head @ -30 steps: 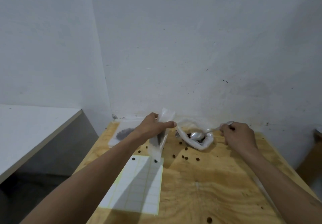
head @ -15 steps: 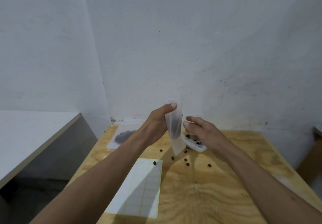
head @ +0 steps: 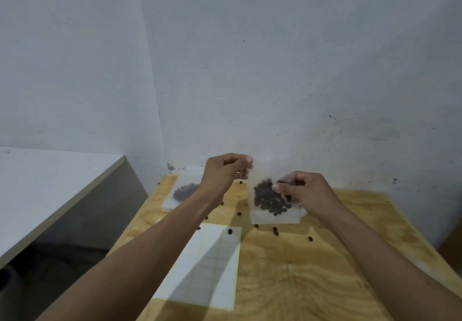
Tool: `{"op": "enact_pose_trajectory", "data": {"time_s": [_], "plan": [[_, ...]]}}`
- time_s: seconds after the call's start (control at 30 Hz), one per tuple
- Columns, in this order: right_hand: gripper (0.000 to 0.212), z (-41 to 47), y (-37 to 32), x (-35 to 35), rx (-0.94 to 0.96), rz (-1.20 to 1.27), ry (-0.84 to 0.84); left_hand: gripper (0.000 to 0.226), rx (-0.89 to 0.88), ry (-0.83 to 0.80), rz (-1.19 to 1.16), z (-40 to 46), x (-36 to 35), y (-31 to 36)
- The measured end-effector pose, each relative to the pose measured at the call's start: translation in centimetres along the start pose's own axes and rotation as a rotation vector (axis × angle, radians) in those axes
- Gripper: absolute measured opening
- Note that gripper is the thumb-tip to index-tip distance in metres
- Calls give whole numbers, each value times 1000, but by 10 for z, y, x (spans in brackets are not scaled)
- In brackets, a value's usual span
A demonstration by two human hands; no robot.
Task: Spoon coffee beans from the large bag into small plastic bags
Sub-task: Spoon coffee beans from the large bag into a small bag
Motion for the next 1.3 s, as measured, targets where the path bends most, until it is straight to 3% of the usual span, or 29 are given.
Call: {"op": "enact_pose_trajectory", "data": {"time_s": [0.13,0.3,0.5,0.7,0.93,1.1,1.3], "plan": [[22,4,-1,3,-18,-27,-14,14,2,42,31,1,-2,-1],[46,11,-24,4,90,18,-24,12,-55,22,141,-2,-7,0],[8,21,-40,-3,122,-192,-149,11,-99,16,229,-8,-11,3],[10,24,-38,-18,143,-374,-161,12,-108,-1,263,-10,-8,1],[16,25,-38,-14,130,-394,-183,11,-65,19,259,-4,-5,1],[17,28,-43,3,119,-361,-160,11,-23,89,190,7,7,2],[32,30,-42,-2,137,-224,17,11,-28,125,144,14,11,10]]}}
Point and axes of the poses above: each hand's wrist, its own z-axis towards the middle knuckle, its own x-axis out of the back of the hand, y = z × x, the point moved 1 cm from there along z, towards the middle knuckle, and after that the axes turned 14 degrees about z, right-handed, at the moved point
